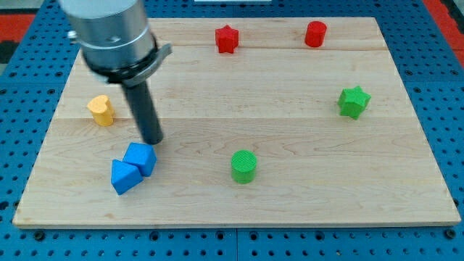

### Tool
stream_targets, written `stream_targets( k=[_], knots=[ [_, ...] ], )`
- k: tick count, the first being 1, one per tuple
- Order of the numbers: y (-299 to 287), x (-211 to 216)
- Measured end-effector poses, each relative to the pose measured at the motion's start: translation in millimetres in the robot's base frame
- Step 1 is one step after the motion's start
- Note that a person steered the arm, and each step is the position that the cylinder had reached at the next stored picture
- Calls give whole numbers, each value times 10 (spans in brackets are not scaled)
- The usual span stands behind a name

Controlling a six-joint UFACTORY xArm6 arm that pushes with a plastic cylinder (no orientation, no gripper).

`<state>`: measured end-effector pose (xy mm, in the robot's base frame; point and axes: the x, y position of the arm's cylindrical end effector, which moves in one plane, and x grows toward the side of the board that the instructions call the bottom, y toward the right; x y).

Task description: Move the red star to the left of the red circle

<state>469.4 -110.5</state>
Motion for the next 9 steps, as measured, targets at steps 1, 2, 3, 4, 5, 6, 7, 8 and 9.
stream_targets(
  k=[1,2,3,4,5,6,7,8,9],
  knots=[
    [23,-585],
    [61,-1288],
    [77,-1720],
    [497,-1959],
    [513,-2197],
    [1034,-2206],
    [1502,-2206],
    [1802,-2206],
    [1796,-2194]
  ],
)
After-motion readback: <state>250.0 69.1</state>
